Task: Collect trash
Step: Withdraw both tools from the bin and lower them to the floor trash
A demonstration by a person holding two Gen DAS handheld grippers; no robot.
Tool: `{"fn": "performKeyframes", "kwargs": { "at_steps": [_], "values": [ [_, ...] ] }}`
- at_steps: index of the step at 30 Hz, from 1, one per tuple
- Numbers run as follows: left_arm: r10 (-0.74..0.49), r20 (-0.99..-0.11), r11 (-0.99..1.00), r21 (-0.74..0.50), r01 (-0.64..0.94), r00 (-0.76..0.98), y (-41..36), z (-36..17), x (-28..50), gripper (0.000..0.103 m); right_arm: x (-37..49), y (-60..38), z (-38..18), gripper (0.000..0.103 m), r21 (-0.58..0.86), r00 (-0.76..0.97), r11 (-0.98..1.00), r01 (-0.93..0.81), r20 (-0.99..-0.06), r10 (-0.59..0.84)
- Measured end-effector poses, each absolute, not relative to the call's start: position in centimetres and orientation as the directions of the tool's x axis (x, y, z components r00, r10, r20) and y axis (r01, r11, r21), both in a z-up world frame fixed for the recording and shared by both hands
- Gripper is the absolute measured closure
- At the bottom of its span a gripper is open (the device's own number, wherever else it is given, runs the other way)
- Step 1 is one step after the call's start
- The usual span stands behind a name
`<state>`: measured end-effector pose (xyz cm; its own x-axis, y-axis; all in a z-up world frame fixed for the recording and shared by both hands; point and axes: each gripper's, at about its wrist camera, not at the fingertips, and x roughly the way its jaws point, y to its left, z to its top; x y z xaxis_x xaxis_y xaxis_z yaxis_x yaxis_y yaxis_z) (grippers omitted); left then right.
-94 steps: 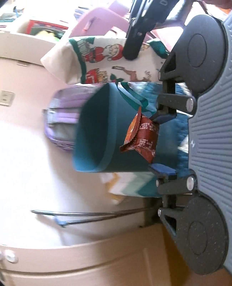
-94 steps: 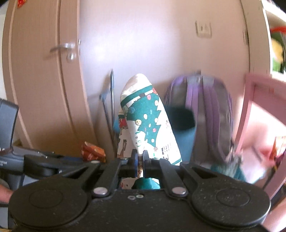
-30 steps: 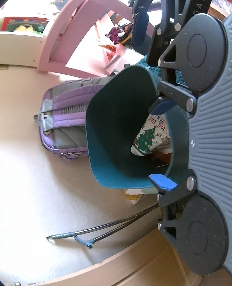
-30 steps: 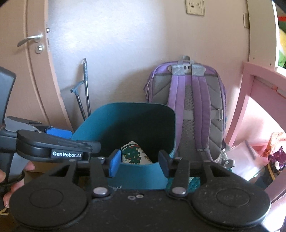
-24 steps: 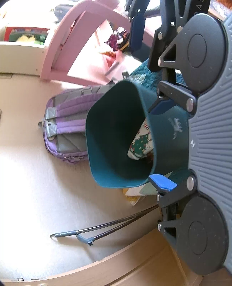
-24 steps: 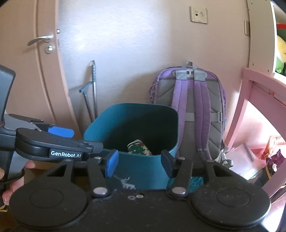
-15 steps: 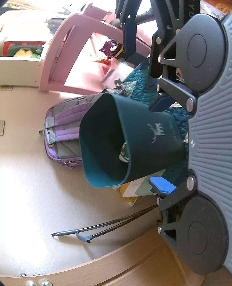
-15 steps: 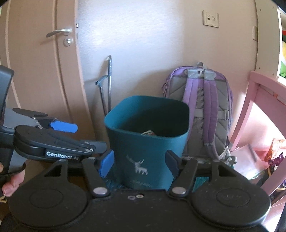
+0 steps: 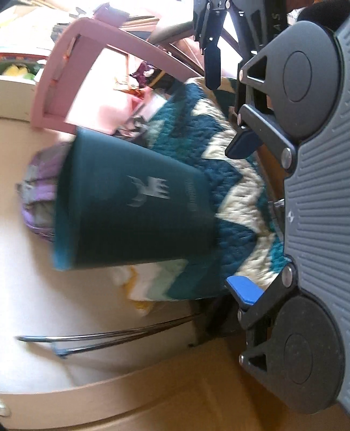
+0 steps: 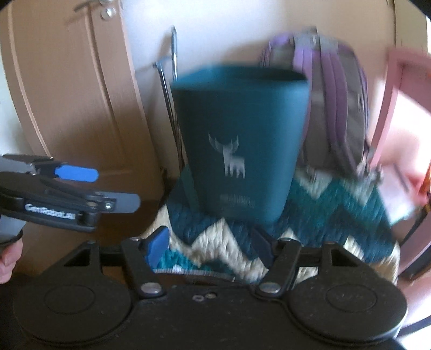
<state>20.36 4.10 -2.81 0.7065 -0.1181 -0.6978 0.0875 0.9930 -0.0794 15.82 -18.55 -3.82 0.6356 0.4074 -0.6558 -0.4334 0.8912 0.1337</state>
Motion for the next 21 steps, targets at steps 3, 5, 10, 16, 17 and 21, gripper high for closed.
{"fn": "performKeyframes", "kwargs": {
  "at_steps": [3, 5, 10, 16, 17, 21],
  "values": [
    [-0.122, -0.745, 0.991, -0.134, 0.032, 0.656, 5.1, -7.3, 20.6, 0.005, 16.5, -18.5, -7.8, 0.036, 0.154, 0.591, 0.895, -0.419, -0.703, 0.397],
    [-0.111, -0.778, 0.988, -0.156, -0.019, 0.618, 5.7, -10.6, 20.8, 0.005, 17.0, -18.4, -10.7, 0.036, 0.157, 0.562, 0.901, -0.404, -0.734, 0.380],
    [-0.046, -0.869, 0.979, -0.137, -0.151, 0.493, 6.6, -19.0, 22.5, 0.005, 19.4, -18.2, -17.6, 0.036, 0.170, 0.483, 0.914, -0.368, -0.805, 0.344],
    [0.018, -0.949, 0.985, -0.036, -0.166, 0.315, 6.5, -29.1, 24.1, 0.006, 22.4, -17.0, -25.5, 0.036, 0.146, 0.397, 0.917, -0.371, -0.868, 0.298],
    [0.020, -0.958, 0.989, -0.024, -0.149, 0.286, 6.5, -30.7, 24.5, 0.005, 22.9, -16.7, -27.0, 0.036, 0.149, 0.378, 0.915, -0.376, -0.876, 0.298],
    [0.065, -0.978, 0.994, 0.047, -0.097, 0.196, 7.1, -36.4, 26.1, 0.005, 25.1, -15.6, -32.4, 0.036, 0.146, 0.327, 0.918, -0.368, -0.904, 0.275]
  ]
}}
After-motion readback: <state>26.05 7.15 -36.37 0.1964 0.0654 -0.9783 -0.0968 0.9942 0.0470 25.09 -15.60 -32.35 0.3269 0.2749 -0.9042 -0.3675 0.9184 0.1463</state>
